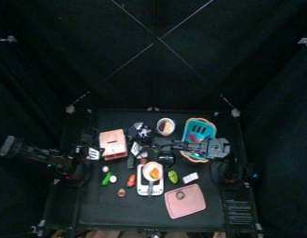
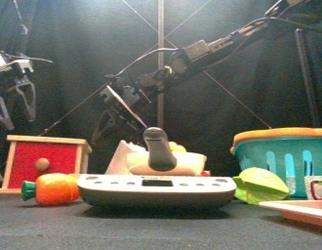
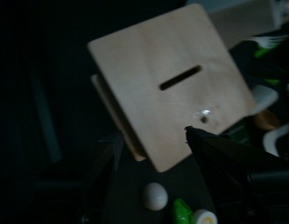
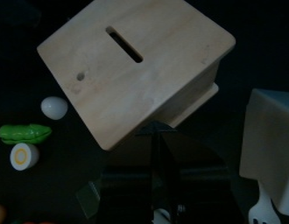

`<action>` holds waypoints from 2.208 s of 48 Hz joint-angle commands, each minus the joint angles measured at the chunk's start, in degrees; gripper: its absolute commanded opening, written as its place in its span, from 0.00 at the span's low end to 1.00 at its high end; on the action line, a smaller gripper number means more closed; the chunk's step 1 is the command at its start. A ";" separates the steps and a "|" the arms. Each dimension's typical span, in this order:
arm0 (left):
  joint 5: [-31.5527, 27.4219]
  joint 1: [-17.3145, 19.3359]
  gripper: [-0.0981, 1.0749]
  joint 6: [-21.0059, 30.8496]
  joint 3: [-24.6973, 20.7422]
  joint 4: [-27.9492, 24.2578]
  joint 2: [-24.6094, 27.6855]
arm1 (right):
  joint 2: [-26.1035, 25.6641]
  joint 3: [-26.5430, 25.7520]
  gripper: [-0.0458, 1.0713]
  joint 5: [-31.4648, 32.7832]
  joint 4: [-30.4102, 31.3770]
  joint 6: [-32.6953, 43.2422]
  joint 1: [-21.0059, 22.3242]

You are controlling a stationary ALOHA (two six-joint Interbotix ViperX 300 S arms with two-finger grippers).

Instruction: Straighten drawer

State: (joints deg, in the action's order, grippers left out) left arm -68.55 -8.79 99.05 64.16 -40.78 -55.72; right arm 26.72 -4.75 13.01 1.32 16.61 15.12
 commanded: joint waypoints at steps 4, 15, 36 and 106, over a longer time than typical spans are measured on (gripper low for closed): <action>-5.71 1.67 0.87 0.26 -1.93 1.58 0.09 | -3.43 0.18 0.41 -0.18 -0.18 0.09 1.14; -6.50 5.19 0.73 0.62 -0.26 4.31 0.18 | -2.72 -0.18 0.41 -0.09 -0.88 0.09 2.02; 7.56 12.04 0.69 0.53 5.98 6.59 1.05 | -0.18 -2.72 0.41 -0.18 -0.53 0.00 1.67; 30.06 13.54 0.69 0.35 0.44 5.45 17.84 | -4.39 -0.18 0.41 5.01 0.26 0.00 -4.92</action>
State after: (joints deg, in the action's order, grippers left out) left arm -40.17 5.54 99.32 66.97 -34.98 -38.76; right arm 26.81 -4.48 18.46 2.20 16.61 14.59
